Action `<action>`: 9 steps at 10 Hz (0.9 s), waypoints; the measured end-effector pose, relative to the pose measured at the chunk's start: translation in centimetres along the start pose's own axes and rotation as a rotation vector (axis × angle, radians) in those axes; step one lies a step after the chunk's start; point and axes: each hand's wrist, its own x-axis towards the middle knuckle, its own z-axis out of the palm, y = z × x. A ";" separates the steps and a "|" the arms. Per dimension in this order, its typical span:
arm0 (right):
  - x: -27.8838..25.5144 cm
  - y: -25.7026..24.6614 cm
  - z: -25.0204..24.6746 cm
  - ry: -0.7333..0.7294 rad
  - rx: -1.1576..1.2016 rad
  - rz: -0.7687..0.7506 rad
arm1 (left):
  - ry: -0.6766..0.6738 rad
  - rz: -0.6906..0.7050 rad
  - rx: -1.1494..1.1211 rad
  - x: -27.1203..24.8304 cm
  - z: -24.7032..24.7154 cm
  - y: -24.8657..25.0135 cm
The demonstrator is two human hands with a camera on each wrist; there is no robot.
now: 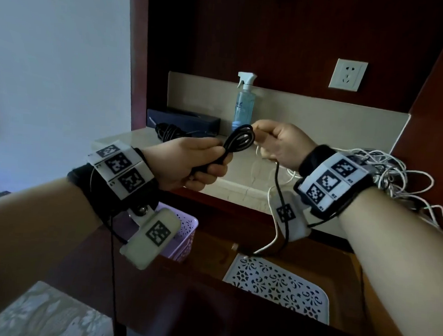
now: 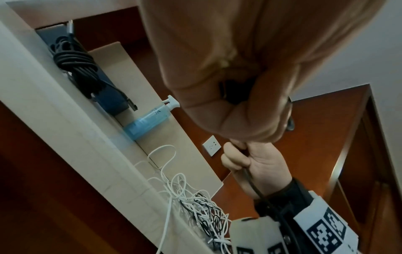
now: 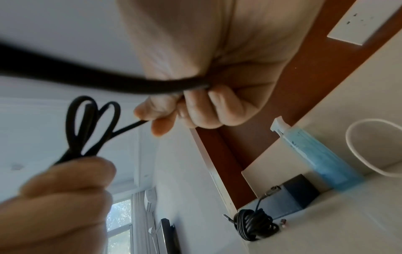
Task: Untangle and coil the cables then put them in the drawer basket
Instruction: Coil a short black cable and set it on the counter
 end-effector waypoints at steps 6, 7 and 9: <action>0.6 -0.7 6.0 -0.213 -1.295 -0.096 | 0.389 -0.210 1.489 3.9 -4.2 -1.6; 0.6 -1.5 6.3 -0.302 -1.409 -0.172 | 0.574 -0.346 0.624 4.0 -2.9 -0.9; 1.0 0.2 4.3 -0.157 -1.204 0.101 | 0.277 -0.094 -0.419 1.9 -3.6 0.2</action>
